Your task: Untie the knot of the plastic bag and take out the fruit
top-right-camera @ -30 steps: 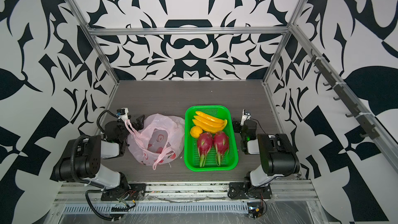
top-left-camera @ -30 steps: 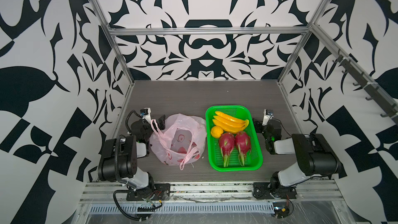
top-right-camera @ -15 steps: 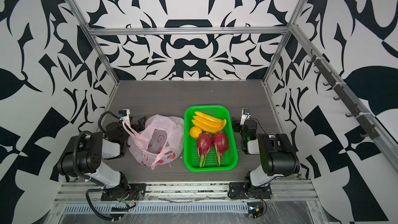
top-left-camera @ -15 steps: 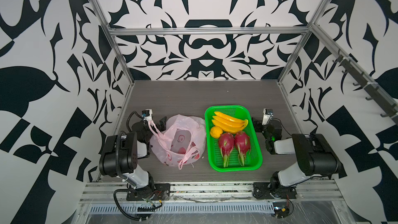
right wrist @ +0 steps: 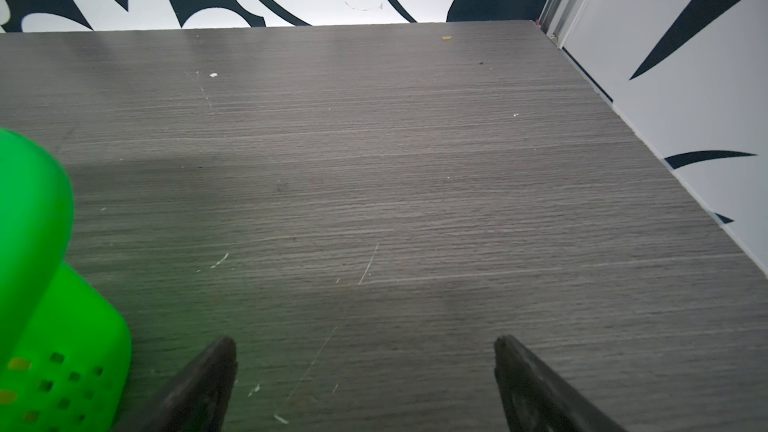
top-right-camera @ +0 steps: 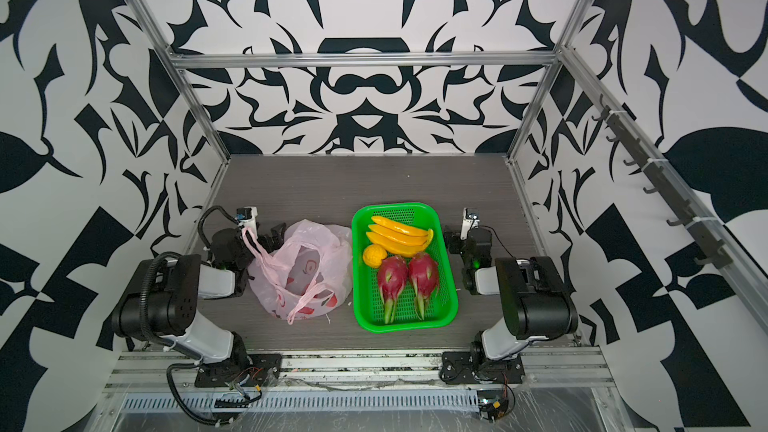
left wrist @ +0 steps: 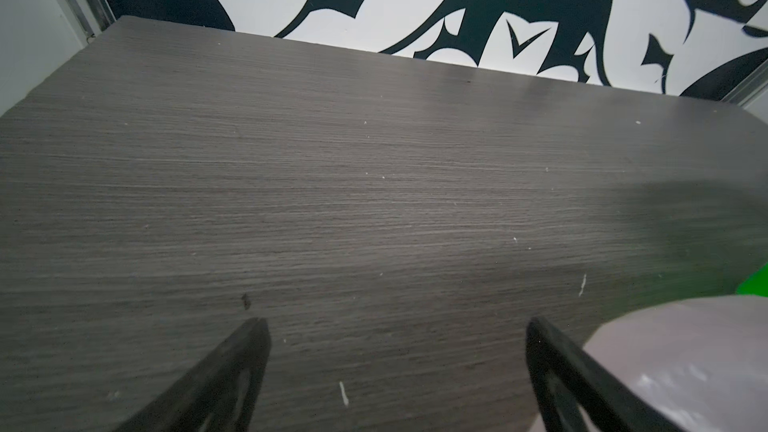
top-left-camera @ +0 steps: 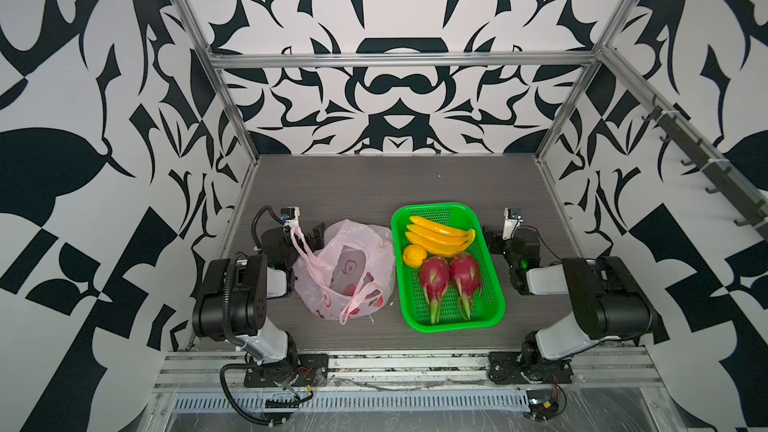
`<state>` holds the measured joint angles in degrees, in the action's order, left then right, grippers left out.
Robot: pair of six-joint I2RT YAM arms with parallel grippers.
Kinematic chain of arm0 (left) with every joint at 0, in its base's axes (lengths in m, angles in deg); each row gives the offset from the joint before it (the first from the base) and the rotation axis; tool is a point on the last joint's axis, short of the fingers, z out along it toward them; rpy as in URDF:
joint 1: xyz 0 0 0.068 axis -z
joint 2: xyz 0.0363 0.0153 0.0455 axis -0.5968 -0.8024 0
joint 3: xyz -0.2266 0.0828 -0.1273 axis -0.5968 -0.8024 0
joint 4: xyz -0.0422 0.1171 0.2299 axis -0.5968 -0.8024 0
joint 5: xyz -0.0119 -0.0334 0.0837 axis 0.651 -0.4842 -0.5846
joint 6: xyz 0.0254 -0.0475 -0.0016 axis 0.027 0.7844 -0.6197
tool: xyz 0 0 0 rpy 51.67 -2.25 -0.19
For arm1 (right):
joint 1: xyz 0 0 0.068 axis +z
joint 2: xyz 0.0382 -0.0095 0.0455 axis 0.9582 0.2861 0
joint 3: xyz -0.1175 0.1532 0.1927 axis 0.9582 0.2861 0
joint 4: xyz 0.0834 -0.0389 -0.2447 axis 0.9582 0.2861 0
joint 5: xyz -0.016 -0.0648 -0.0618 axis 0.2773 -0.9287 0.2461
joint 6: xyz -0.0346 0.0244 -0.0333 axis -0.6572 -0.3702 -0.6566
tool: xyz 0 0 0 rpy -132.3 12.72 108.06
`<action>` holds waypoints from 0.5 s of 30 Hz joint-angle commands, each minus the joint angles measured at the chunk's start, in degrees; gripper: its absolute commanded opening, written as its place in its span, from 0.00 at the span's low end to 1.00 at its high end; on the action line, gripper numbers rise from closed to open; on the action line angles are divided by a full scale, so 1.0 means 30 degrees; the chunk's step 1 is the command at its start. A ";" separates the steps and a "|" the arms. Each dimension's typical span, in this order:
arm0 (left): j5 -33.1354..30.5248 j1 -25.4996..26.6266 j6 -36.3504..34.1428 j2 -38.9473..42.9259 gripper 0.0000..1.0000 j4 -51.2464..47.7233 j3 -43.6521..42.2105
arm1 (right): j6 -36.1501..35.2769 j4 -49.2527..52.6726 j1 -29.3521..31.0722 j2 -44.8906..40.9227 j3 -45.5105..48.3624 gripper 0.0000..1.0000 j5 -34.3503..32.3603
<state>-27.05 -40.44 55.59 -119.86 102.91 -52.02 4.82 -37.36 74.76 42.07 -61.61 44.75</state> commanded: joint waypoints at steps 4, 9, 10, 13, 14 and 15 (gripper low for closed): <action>-0.1392 0.0384 -0.0594 0.0431 0.99 -0.1264 0.0609 | -0.0327 -0.0197 0.0328 -0.0037 -0.0491 0.99 -0.0601; -0.1447 0.0414 -0.0626 0.0443 0.99 -0.1266 0.0570 | -0.0372 -0.0226 0.0328 -0.0084 -0.0454 0.99 -0.0506; -0.1448 0.0414 -0.0619 0.0456 0.99 -0.1243 0.0567 | -0.0387 -0.0197 0.0336 -0.0081 -0.0454 0.99 -0.0484; -0.1394 0.0414 -0.0625 0.0488 0.99 -0.1228 0.0541 | -0.0387 -0.0200 0.0339 -0.0095 -0.0454 0.99 -0.0506; -0.1416 0.0400 -0.0629 0.0488 0.99 -0.1223 0.0563 | -0.0387 -0.0199 0.0343 -0.0076 -0.0454 0.99 -0.0506; -0.1394 0.0410 -0.0644 0.0488 0.99 -0.1223 0.0540 | -0.0387 -0.0217 0.0330 -0.0088 -0.0454 0.99 -0.0506</action>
<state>-31.03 -39.26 54.15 -119.65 99.46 -50.81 4.55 -36.80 75.24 42.07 -61.65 43.46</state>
